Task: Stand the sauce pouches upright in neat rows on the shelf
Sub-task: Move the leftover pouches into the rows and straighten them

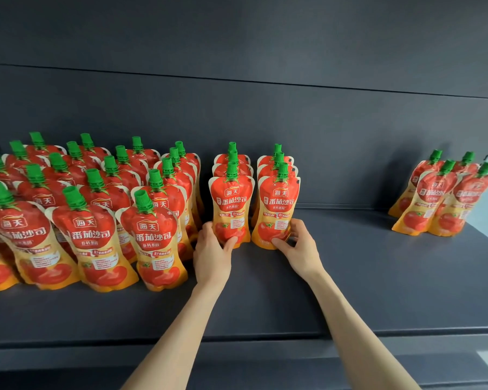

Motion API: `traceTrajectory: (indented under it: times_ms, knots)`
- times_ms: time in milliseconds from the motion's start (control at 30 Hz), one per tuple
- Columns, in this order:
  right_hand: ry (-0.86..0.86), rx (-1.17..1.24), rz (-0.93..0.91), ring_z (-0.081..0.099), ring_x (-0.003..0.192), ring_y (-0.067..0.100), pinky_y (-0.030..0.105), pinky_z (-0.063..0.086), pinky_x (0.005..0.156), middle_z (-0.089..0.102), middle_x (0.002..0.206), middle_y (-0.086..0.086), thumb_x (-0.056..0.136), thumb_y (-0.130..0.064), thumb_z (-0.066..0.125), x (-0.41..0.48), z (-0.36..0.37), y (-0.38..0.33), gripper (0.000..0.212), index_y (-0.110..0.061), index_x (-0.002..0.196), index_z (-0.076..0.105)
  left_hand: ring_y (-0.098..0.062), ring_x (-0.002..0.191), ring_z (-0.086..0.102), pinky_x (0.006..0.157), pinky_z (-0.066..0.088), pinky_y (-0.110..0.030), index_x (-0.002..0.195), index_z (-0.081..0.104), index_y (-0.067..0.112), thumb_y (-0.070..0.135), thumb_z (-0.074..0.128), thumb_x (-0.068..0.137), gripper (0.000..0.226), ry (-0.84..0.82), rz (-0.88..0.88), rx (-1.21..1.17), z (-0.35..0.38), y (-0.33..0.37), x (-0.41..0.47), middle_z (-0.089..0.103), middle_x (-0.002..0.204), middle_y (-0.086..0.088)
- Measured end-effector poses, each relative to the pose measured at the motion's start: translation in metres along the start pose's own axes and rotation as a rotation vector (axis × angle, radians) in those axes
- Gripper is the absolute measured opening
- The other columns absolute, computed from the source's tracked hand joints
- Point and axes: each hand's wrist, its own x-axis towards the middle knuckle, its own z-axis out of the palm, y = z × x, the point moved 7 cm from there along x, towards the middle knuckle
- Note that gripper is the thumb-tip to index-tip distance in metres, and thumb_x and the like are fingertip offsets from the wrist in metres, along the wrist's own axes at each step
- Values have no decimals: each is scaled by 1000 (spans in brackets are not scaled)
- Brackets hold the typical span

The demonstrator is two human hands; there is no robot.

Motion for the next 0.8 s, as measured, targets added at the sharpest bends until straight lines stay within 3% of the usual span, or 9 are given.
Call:
traceTrajectory:
  times_ms: [167, 300, 400, 500, 667, 800]
  knots:
    - [46, -25, -17, 50, 103, 6, 11, 40, 79, 53, 113, -8, 84, -17, 69, -9, -9, -6, 49, -13, 127, 45, -29, 120, 51, 94, 47, -39, 134, 37, 6, 31, 69, 82, 66, -50, -19, -48, -1, 1, -7, 51, 131, -12]
    - [151, -107, 22, 52, 114, 15, 24, 40, 92, 56, 124, -1, 88, -21, 64, -22, -30, 4, 42, -11, 126, 49, -27, 126, 47, 99, 42, -37, 137, 38, 8, 27, 66, 85, 62, -51, 12, -50, -10, 8, -36, 47, 137, -10]
    - [230, -115, 28, 57, 108, 14, 22, 40, 89, 63, 115, 0, 89, -19, 62, -33, -58, 8, 27, -12, 115, 59, -21, 110, 57, 90, 49, -34, 116, 57, 15, 23, 65, 85, 33, -85, 174, -66, -4, 35, -54, 60, 119, -2]
    - [305, -126, 7, 61, 98, 12, 26, 47, 88, 66, 101, -2, 89, -19, 62, -43, -100, 7, 19, -12, 106, 64, -10, 89, 63, 79, 53, -28, 96, 62, 19, 19, 65, 85, 12, -200, 268, -168, 17, 75, -62, 65, 92, 8]
    - [430, -109, -31, 62, 83, 2, 8, 45, 70, 65, 89, -9, 89, -16, 62, -54, -190, 11, 9, -16, 98, 65, 3, 75, 60, 68, 49, -14, 92, 63, 19, 19, 63, 86, 6, -302, 402, -250, 67, 155, -73, 64, 81, 14]
    - [434, -99, -23, 64, 84, 9, 11, 47, 66, 67, 93, -5, 90, -15, 60, -56, -261, 34, 11, -21, 98, 64, 2, 73, 61, 68, 46, -11, 88, 63, 17, 19, 63, 86, 2, -297, 463, -286, 118, 218, -90, 65, 79, 13]
